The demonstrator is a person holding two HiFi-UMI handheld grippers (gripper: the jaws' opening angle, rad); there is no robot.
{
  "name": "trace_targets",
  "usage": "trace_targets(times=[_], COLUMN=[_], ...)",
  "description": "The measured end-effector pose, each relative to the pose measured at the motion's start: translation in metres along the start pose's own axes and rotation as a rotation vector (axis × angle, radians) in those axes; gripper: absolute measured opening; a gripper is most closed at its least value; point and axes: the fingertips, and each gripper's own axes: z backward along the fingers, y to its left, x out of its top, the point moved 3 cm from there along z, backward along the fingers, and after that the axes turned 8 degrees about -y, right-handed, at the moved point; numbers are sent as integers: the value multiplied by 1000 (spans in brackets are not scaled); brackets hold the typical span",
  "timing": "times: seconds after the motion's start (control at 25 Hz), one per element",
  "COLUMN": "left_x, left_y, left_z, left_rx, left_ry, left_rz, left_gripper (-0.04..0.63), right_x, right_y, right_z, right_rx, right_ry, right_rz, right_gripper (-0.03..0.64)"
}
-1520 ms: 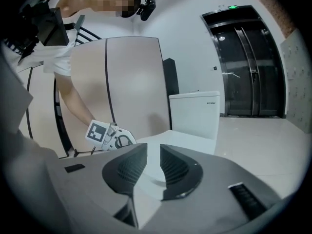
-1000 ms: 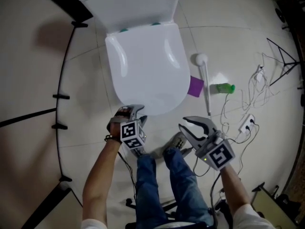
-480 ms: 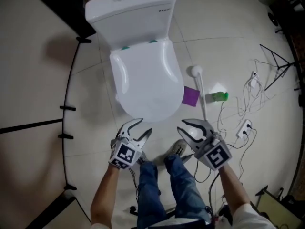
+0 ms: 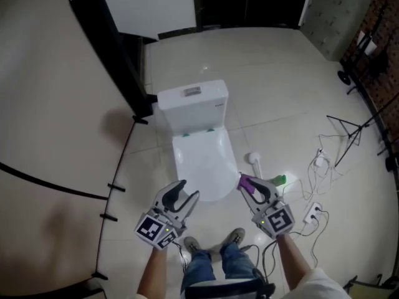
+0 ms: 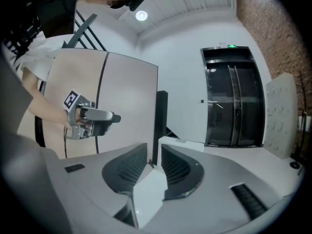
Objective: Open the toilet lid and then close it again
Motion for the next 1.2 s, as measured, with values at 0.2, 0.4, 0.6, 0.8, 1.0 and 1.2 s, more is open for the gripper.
trace_targets(times=[0.2, 0.4, 0.6, 0.8, 1.0, 1.2], left_x=[56, 89, 118, 117, 114, 106], left_y=[-37, -52, -59, -52, -55, -52], left_z=[16, 28, 37, 40, 41, 40], left_rx=[-42, -95, -111, -127, -142, -107], left_ry=[-51, -55, -101, -88, -78, -32], left_rz=[-2, -71, -127, -139, -139, -177], left_gripper=[195, 195, 195, 195, 195, 187], right_x=[55, 75, 94, 99, 101, 99], right_y=[7, 31, 53, 64, 68, 68], right_z=[18, 27, 32, 19, 19, 21], right_rx=[-80, -39, -11, 9, 0, -4], right_ry=[-71, -21, -34, -64, -69, -81], right_rz=[-13, 40, 76, 115, 108, 106], right_gripper=[86, 86, 86, 86, 86, 86])
